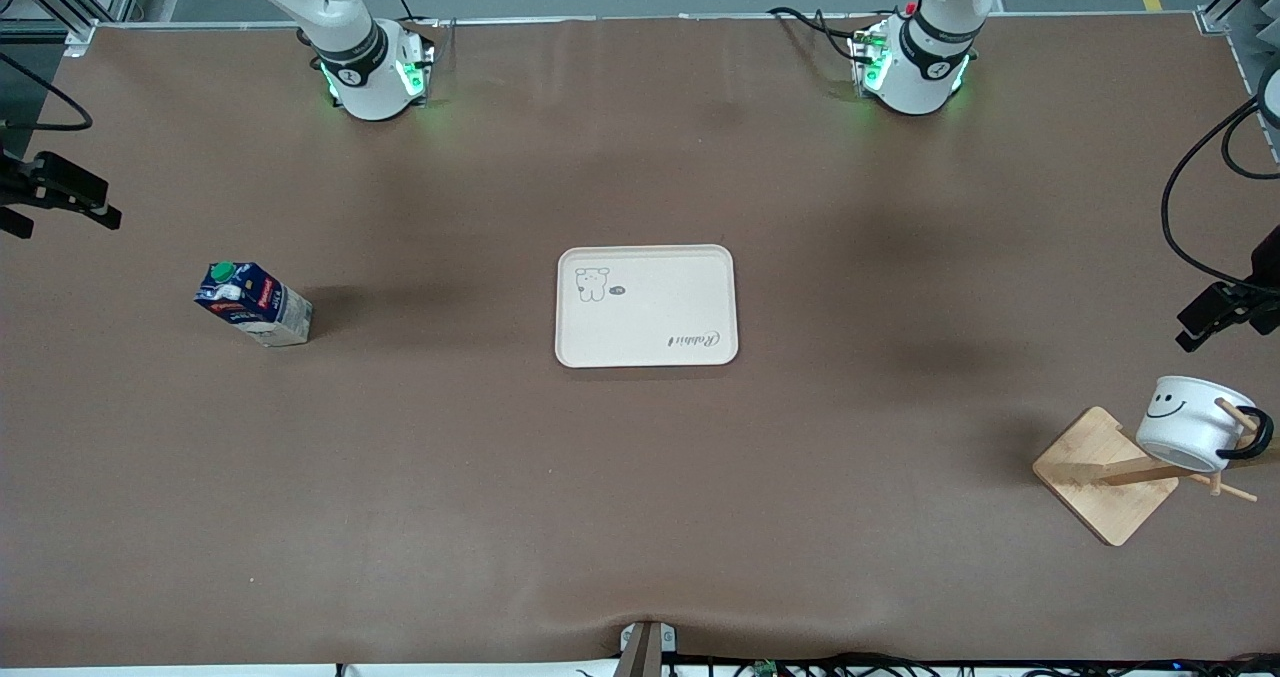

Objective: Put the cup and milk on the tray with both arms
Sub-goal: 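Grasp the white mug rim with the left gripper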

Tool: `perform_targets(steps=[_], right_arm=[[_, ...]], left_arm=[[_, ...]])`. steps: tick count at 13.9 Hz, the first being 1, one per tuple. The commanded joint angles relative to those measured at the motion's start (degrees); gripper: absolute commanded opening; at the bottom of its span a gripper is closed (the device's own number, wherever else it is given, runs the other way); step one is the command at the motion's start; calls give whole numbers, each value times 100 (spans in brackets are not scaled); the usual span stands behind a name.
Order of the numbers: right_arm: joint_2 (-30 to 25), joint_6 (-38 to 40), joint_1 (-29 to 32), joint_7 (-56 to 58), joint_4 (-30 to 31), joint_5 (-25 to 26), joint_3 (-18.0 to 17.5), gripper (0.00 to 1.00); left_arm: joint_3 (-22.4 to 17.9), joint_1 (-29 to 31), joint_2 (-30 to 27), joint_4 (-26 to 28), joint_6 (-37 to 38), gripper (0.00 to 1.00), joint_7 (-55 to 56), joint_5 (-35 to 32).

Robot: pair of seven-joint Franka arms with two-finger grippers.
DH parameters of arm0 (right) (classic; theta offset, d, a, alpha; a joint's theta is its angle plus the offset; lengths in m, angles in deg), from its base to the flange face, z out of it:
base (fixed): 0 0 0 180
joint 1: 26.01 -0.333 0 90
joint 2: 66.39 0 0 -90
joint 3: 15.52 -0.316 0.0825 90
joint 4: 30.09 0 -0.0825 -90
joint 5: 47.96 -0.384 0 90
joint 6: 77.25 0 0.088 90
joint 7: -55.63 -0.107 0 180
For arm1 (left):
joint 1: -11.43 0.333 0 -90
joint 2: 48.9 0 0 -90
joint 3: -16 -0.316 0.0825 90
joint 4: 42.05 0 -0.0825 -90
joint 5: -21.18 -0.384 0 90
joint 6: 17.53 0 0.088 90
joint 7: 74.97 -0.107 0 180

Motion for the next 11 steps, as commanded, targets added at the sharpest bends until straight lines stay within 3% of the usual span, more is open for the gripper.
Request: perform_targets(steps=[1,3,6,11], right_arm=[[86,100,92,16,-150,-14,-46,100],[86,91,92,16,-159,-14,-46,100],[86,91,92,16,-159,-14,-37,100],[86,91,92,25,-159,-14,-46,100]], left_arm=[[42,157,255,67,-497,100,-729,424],[42,157,422,67,-717,100,-1004,794],[77,148,642,59,-1094,100,-1031,804],[104,113,854,15,-1429,79,-1031,813]])
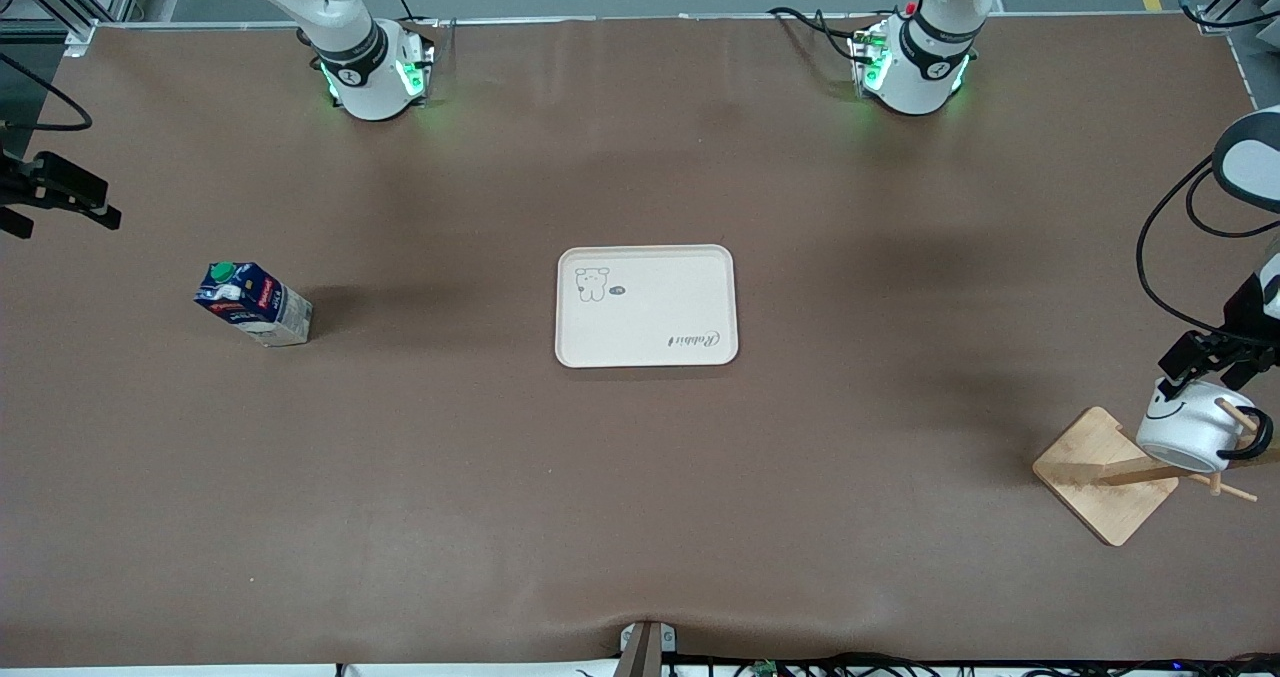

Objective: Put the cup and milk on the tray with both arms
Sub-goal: 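Grasp the white mug rim with the left gripper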

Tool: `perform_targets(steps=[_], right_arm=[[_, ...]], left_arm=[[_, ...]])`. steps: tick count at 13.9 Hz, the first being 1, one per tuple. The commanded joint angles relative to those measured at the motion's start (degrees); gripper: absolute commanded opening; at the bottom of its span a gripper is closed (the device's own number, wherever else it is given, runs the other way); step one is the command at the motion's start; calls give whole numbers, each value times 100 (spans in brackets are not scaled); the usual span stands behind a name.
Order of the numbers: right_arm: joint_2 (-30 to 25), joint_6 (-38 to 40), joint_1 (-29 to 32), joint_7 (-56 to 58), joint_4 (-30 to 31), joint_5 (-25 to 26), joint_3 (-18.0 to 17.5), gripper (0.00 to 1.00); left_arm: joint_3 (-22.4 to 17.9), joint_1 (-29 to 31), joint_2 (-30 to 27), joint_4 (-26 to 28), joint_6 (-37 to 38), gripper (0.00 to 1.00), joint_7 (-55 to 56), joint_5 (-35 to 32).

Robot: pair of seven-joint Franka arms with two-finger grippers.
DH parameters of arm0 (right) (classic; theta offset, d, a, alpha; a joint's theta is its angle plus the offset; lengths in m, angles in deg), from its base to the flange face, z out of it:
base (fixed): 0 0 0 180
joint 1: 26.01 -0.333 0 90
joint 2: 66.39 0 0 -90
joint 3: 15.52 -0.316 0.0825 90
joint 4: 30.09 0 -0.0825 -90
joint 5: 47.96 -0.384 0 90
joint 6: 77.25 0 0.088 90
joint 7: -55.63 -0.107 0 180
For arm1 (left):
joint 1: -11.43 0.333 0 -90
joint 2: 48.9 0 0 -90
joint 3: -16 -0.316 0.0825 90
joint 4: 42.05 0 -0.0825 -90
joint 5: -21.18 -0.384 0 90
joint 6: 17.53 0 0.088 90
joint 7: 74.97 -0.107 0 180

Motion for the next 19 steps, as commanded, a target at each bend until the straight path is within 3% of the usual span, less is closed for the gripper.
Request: perform_targets(steps=[1,5,9,12,19], right_arm=[[85,91,91,25,-159,-14,-48,100],[85,99,91,25,-150,-14,-39,100],[85,99,82,25,-141,-14,-39,100],[85,99,82,25,-150,-14,-48,100],[128,-6,91,69,-159,-5,-39,100]], left_arm=[[45,-12,52,-43,-133,75,-130,140],[106,-21,52,-51,-133,45,-139,140],[176,-30,96,-122,-133,27,-130,140],[212,-47,105,-130,-133,2,-130,140],[379,-38,17,-175,-63,0,-139,131]])
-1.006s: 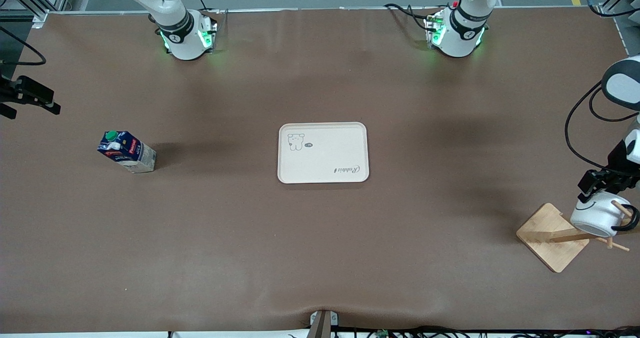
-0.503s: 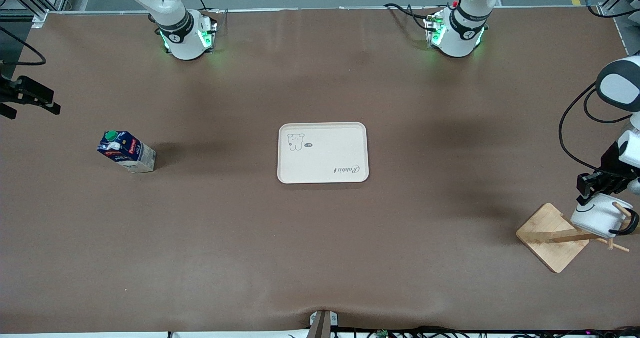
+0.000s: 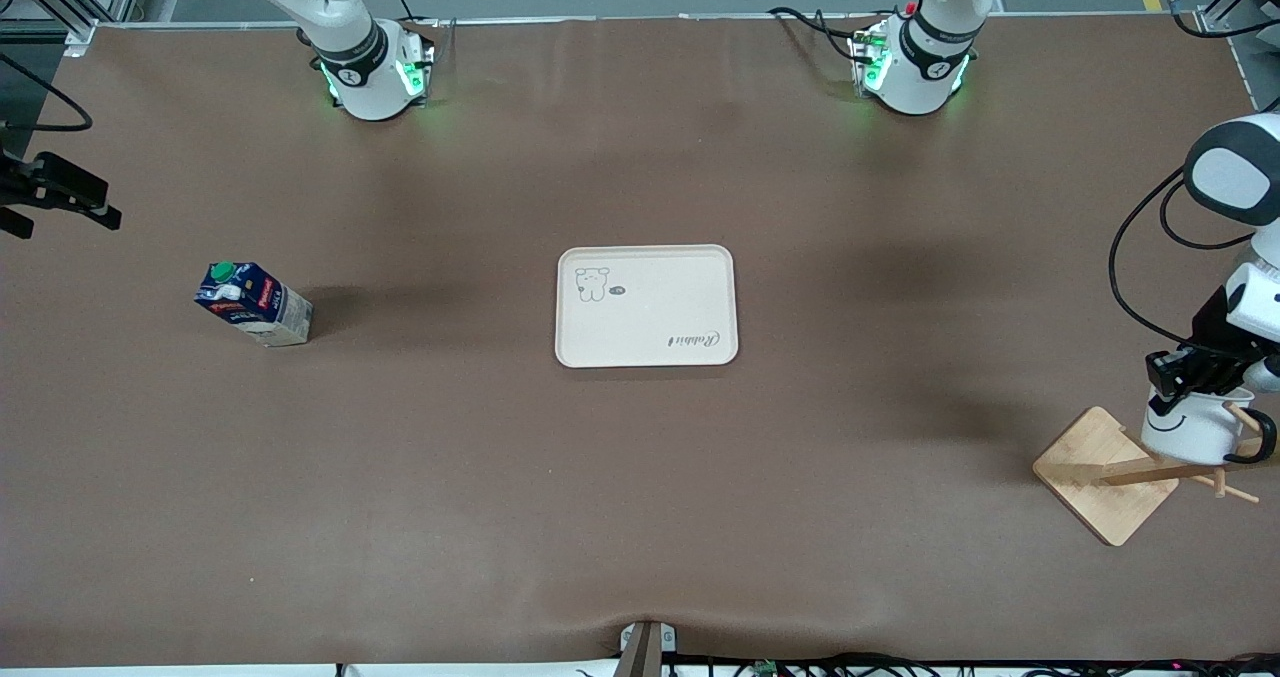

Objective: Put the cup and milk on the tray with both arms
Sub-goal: 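Grasp the white mug rim with the left gripper, then lift the mug off the stand while the right gripper grasps the milk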

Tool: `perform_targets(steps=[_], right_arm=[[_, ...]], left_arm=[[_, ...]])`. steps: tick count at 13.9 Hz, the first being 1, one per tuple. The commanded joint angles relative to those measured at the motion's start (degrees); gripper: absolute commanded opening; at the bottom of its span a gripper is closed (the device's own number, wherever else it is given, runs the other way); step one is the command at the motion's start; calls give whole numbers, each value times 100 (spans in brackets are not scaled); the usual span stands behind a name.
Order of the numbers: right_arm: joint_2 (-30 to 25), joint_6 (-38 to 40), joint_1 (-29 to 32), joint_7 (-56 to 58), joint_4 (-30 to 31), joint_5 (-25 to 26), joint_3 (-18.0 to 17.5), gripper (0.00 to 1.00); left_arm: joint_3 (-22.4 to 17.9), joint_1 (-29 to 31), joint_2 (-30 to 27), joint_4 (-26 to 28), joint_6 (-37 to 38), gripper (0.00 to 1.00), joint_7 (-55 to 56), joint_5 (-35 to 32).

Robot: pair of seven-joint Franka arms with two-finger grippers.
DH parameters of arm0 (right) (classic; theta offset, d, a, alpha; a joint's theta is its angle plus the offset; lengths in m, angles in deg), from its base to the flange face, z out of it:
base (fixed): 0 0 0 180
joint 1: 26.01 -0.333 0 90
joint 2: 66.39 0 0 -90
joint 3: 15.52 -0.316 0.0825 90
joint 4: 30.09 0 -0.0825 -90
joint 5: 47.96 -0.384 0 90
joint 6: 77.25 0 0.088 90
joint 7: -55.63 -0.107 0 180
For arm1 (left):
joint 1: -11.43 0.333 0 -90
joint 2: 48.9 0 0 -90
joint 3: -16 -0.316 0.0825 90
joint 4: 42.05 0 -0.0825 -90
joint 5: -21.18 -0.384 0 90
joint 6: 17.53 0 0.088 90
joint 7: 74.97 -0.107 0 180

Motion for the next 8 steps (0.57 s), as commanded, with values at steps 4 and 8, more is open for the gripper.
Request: perform_targets(steps=[4,8], right_arm=[[289,-256,204,68,-167,30,-42,100],[947,-441,319,129,-194,82,-42,100]], left_arm=[[243,68,-258,-76,540,0,-65,63],[322,68,-574,-94,1242,0,-21,45]])
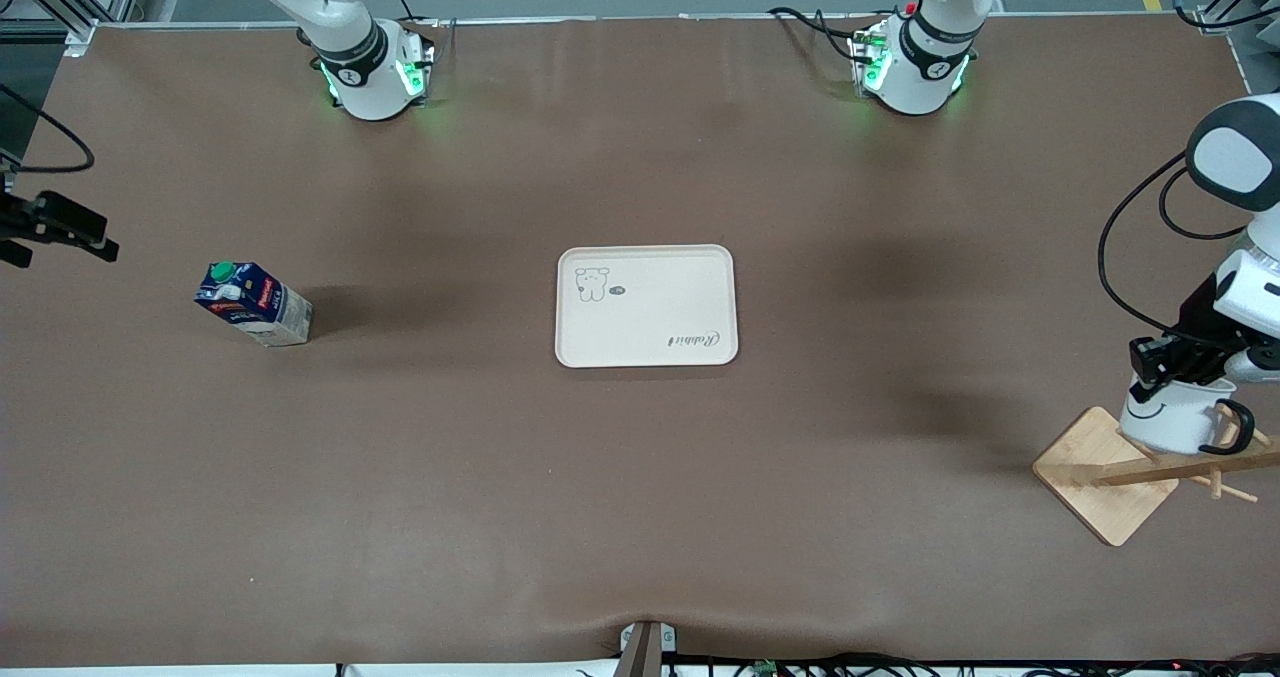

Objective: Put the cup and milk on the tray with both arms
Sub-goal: 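Lift the mug off the stand while the right gripper grasps the milk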

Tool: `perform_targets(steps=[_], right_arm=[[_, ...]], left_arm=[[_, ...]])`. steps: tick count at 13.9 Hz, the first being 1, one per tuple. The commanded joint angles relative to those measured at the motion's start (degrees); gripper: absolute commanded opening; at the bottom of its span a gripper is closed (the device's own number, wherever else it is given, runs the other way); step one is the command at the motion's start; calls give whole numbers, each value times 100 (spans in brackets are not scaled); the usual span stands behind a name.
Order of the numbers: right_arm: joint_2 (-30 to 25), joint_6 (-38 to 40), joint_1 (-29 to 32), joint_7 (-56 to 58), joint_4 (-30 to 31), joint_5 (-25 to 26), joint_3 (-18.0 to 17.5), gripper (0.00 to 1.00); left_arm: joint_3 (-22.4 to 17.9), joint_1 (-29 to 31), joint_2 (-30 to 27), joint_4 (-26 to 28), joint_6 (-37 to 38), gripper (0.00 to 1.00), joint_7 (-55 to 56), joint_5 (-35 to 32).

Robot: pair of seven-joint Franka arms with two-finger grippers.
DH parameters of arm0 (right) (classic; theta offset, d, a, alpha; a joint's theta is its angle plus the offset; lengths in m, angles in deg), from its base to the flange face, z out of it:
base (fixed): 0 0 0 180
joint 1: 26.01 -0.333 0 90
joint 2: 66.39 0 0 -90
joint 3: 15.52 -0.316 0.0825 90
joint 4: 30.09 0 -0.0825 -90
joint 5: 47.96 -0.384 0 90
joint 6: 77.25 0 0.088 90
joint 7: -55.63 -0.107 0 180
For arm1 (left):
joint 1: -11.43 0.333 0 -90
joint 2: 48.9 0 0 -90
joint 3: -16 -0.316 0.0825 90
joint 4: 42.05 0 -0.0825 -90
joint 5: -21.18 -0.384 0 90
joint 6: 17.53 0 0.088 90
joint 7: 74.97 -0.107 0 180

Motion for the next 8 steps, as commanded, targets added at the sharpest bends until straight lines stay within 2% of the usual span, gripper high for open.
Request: perform_targets(steps=[1,4,8], right_arm=[[441,-82,139,250,-259,53,-50,100],[476,-346,166,856,-268,44,-50,100],[721,144,96,761,-119,-106,-76,100]], left_arm=[[77,54,-317,-23,599,0,-21,28],[182,45,-388,-434,1425,0,23,19],[480,36,-362,-761,2086,0,453,-25]])
